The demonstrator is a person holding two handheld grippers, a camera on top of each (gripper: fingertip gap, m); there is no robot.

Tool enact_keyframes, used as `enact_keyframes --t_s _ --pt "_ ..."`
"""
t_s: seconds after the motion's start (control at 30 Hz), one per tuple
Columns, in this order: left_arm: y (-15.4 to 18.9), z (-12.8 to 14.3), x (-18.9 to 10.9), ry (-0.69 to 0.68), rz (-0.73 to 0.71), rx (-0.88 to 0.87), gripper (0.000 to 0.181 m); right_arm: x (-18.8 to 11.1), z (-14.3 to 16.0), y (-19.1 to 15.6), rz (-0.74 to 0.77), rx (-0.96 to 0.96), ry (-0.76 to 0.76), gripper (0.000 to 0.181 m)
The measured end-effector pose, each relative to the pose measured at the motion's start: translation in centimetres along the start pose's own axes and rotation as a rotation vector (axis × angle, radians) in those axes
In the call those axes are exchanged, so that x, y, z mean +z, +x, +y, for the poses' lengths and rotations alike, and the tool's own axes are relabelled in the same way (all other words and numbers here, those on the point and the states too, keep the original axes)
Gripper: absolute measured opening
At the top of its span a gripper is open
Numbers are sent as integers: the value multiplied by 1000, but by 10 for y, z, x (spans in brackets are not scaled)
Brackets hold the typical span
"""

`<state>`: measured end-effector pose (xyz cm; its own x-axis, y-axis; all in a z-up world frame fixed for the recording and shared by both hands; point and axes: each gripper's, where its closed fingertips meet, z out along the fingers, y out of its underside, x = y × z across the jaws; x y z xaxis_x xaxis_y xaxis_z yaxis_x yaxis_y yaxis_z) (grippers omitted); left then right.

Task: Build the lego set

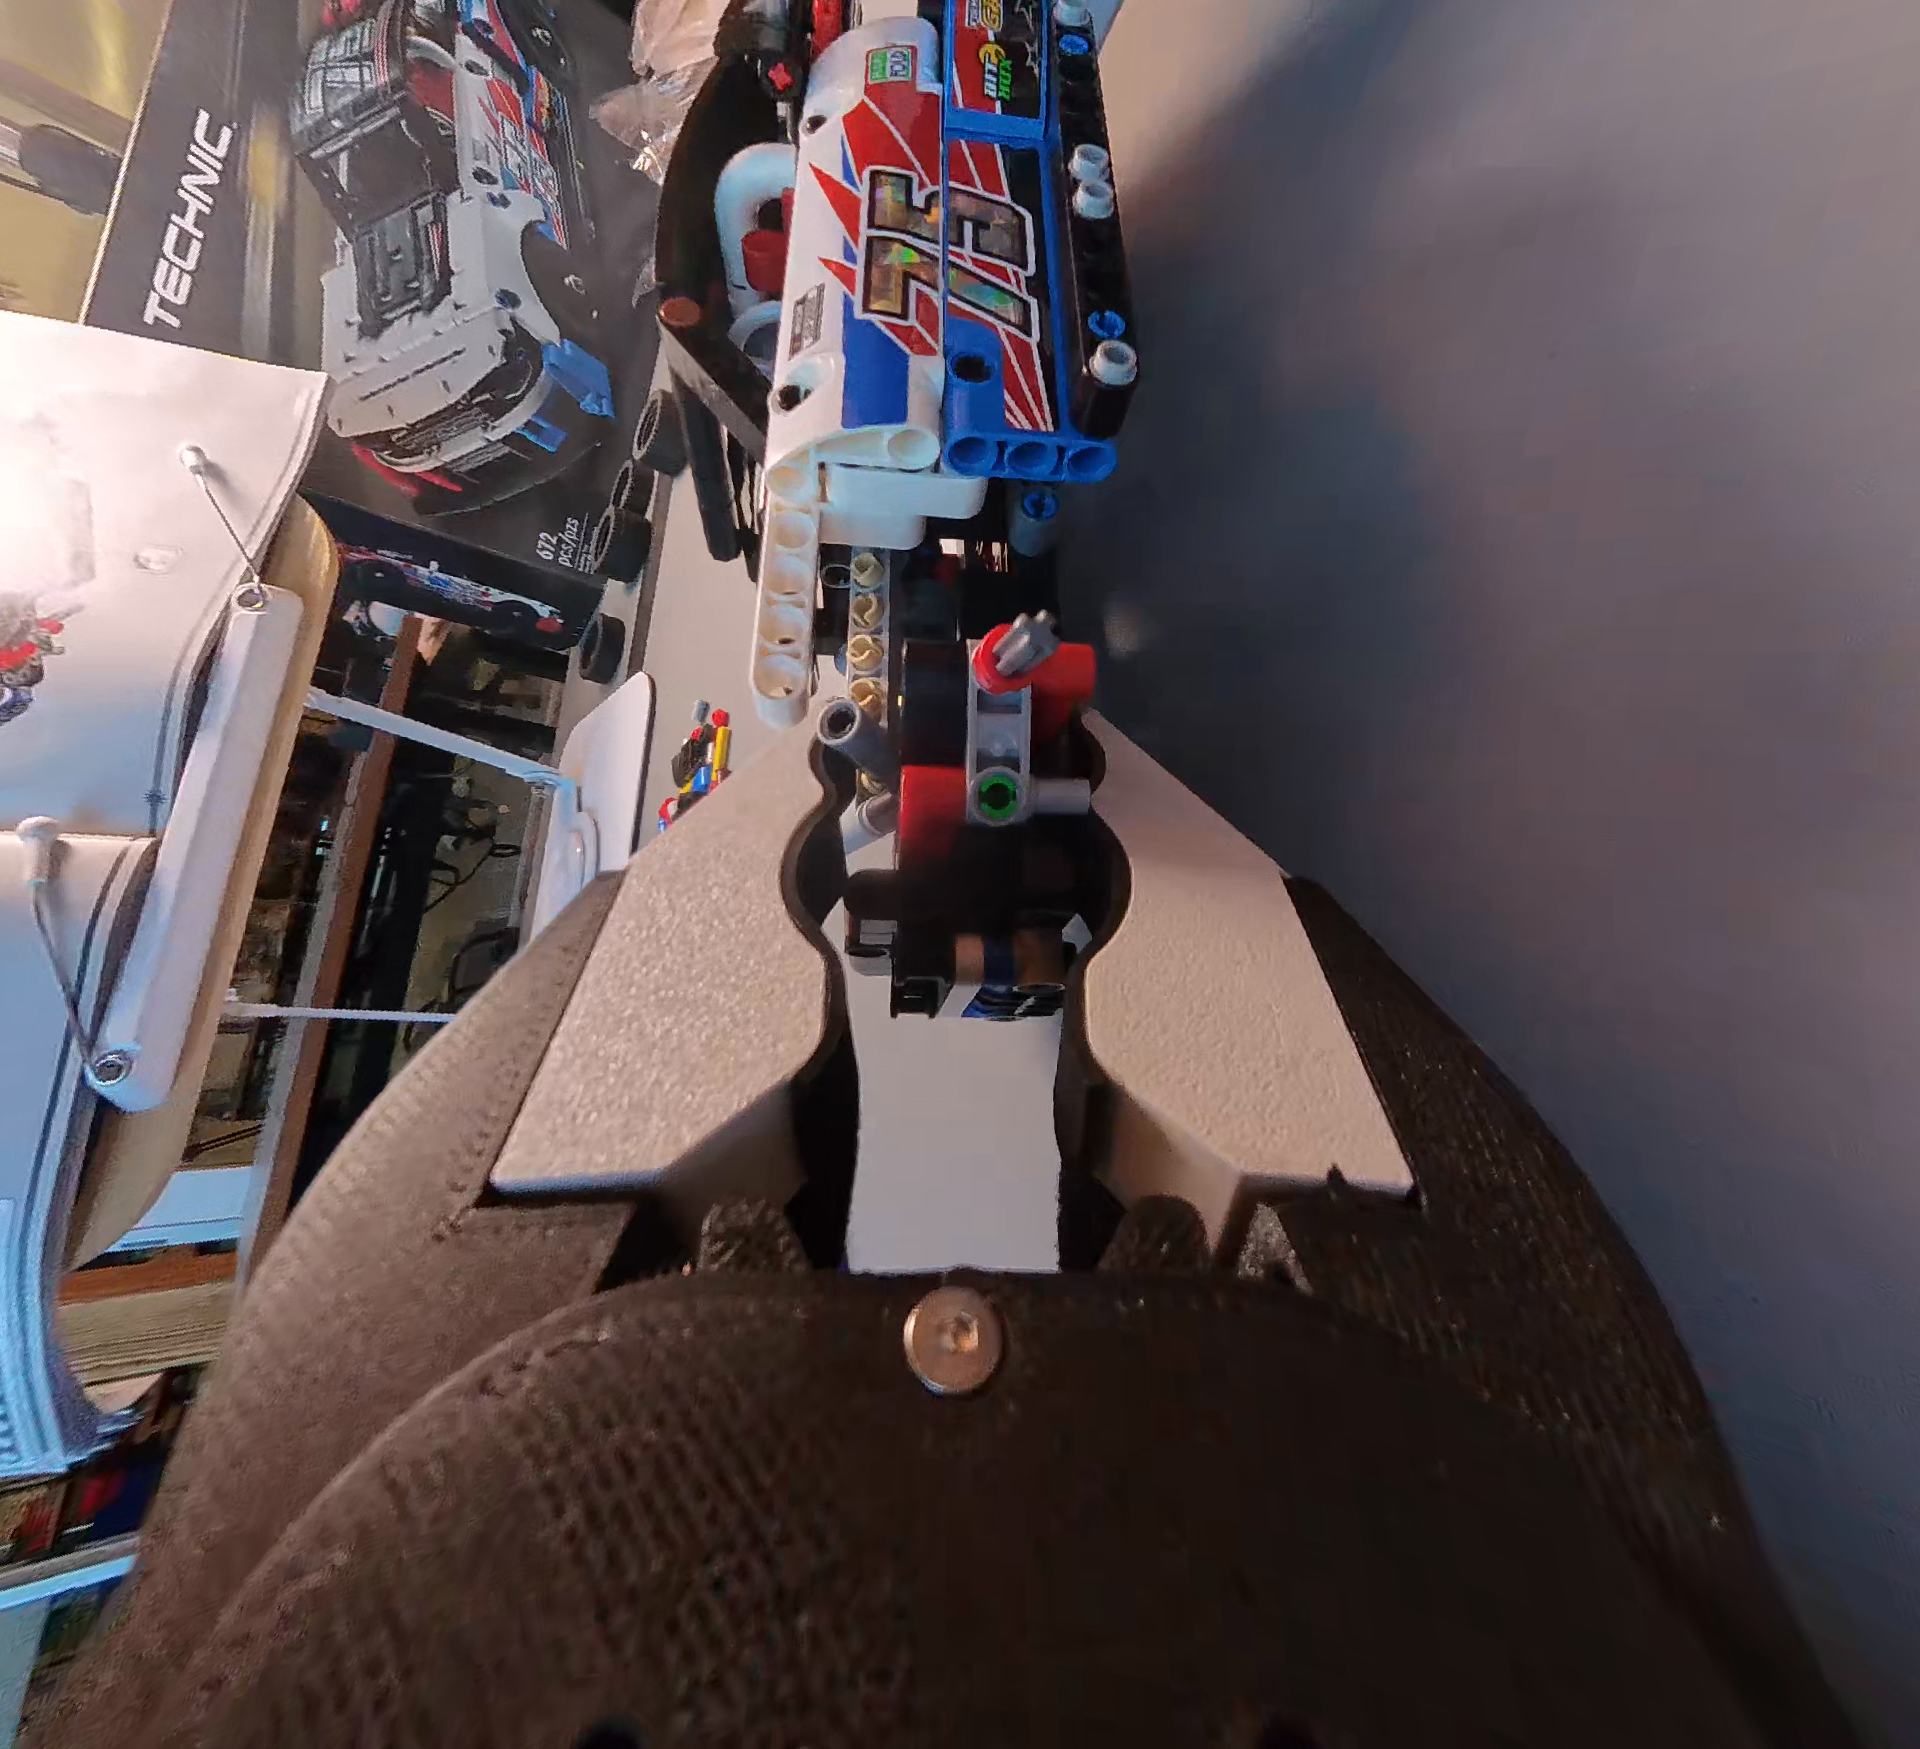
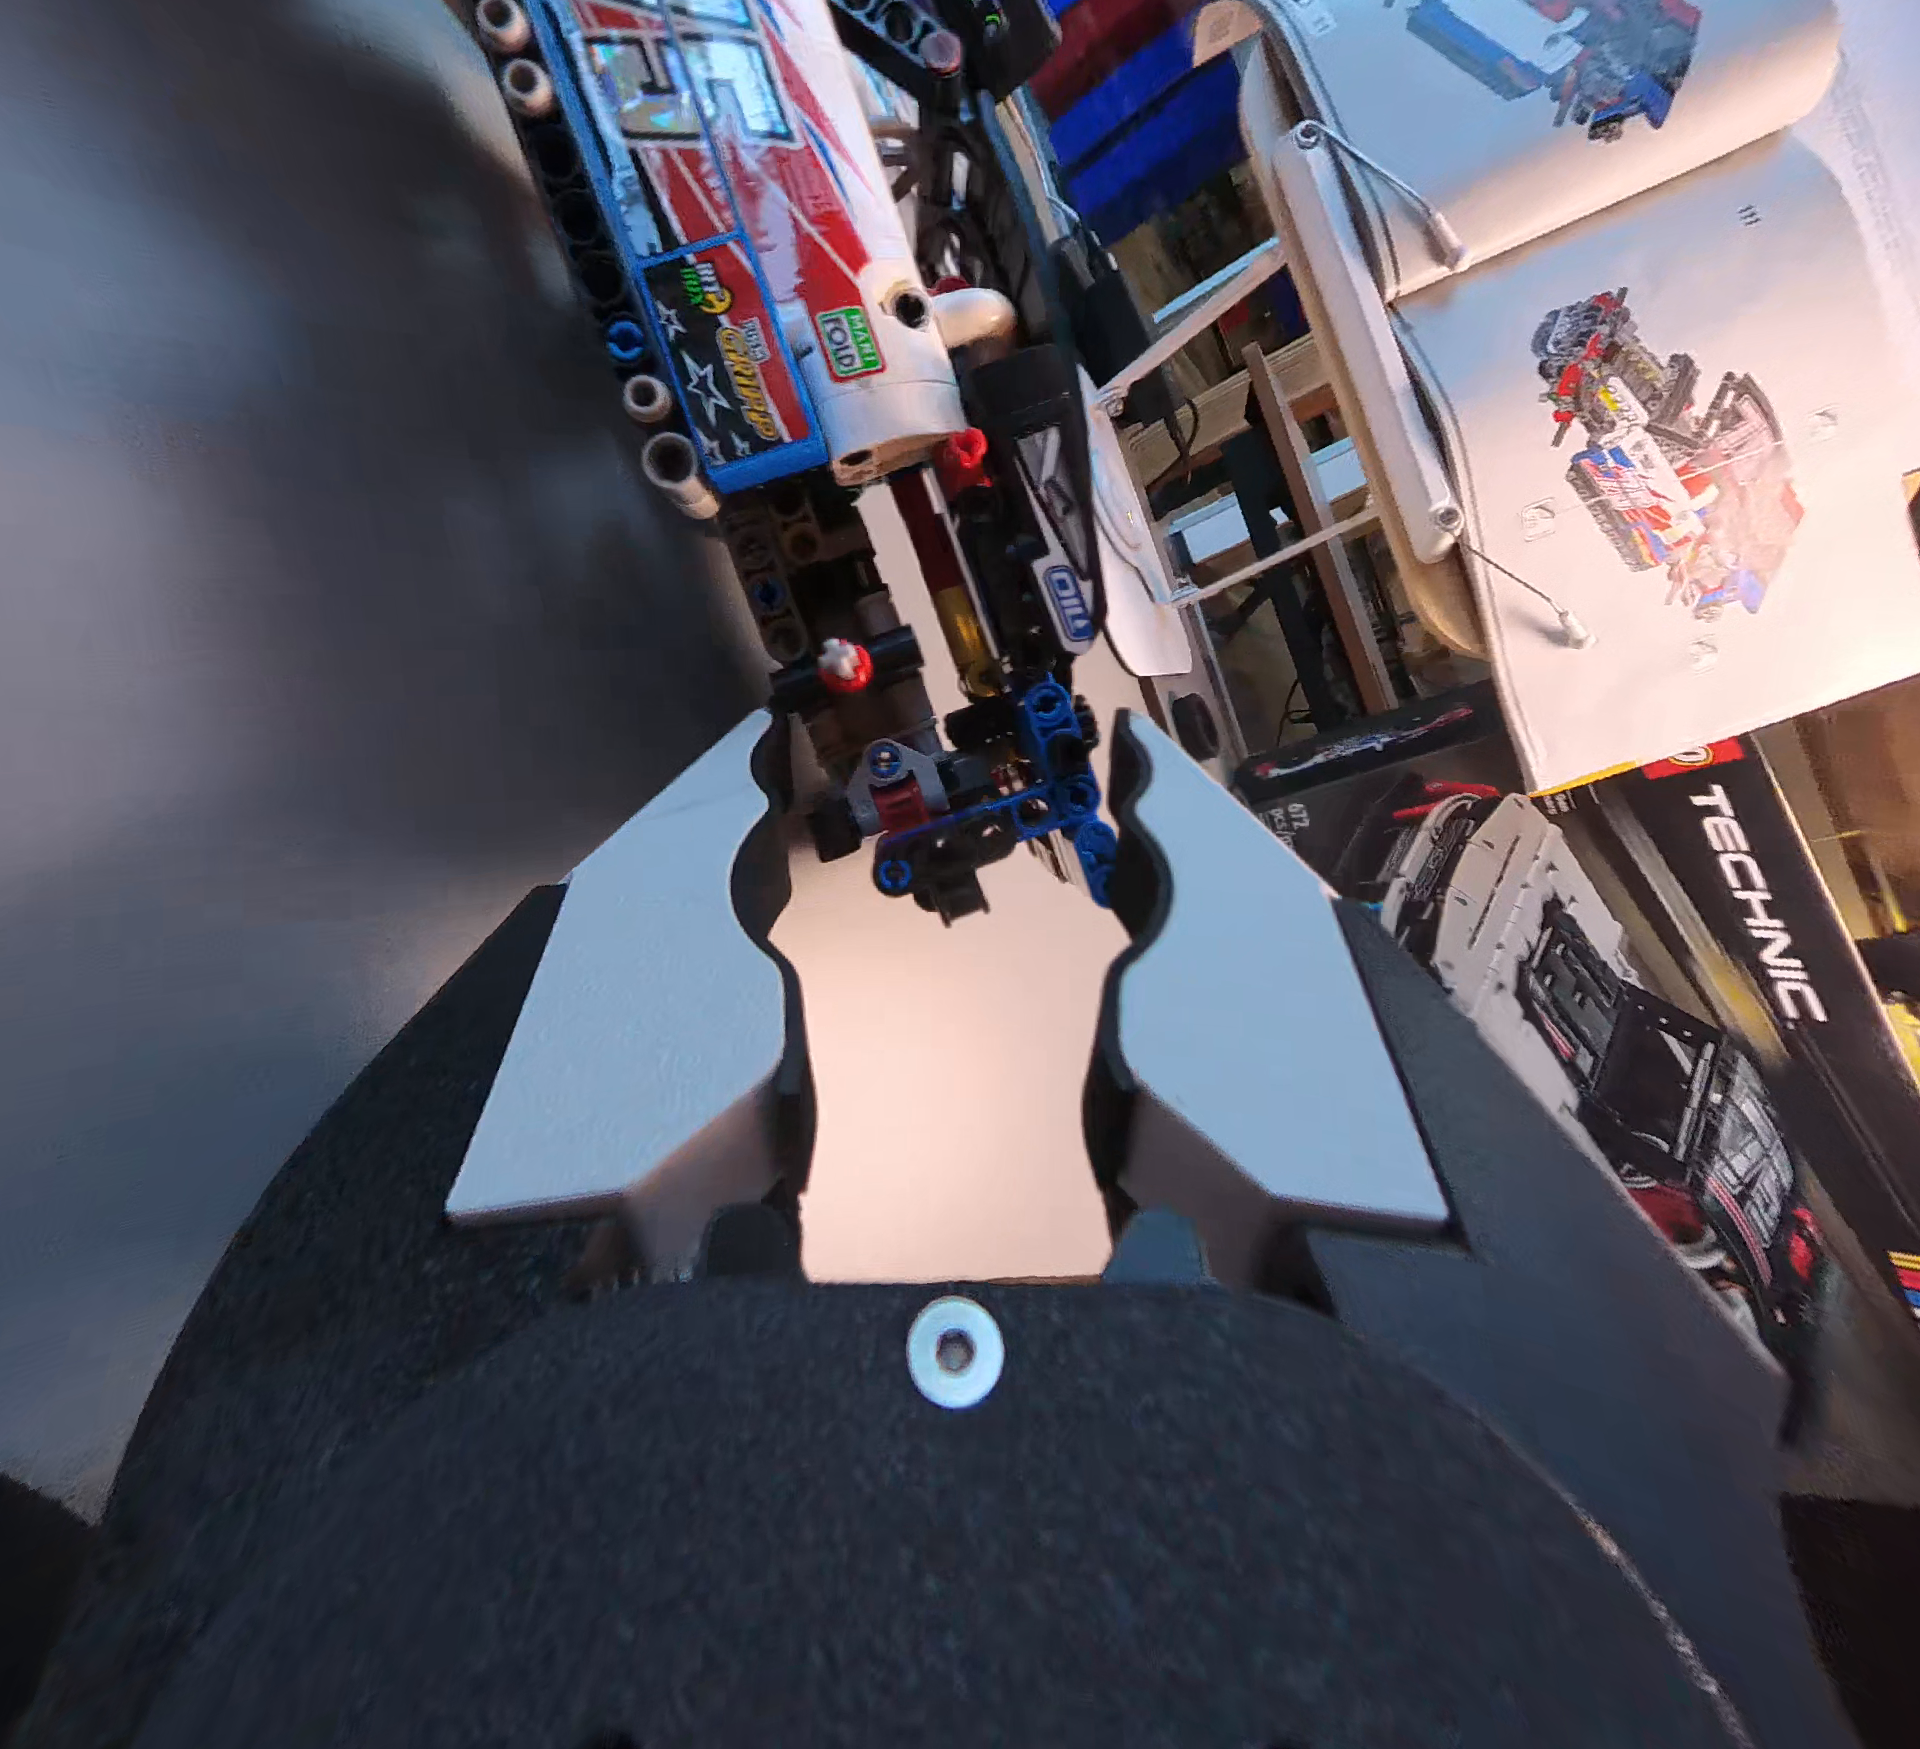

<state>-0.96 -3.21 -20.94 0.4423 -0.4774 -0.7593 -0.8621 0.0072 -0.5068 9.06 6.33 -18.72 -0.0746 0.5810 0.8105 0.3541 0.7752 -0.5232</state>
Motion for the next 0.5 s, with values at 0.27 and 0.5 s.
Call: enact_keyframes --t_s 0.27,0.5 --pt "6 15 0 -96 45 -8 71 10 12 -3 58 -102 -110 54" --pt "16 -3 -42 47 310 -483 91 10 11 -7 61 -112 -149 54"
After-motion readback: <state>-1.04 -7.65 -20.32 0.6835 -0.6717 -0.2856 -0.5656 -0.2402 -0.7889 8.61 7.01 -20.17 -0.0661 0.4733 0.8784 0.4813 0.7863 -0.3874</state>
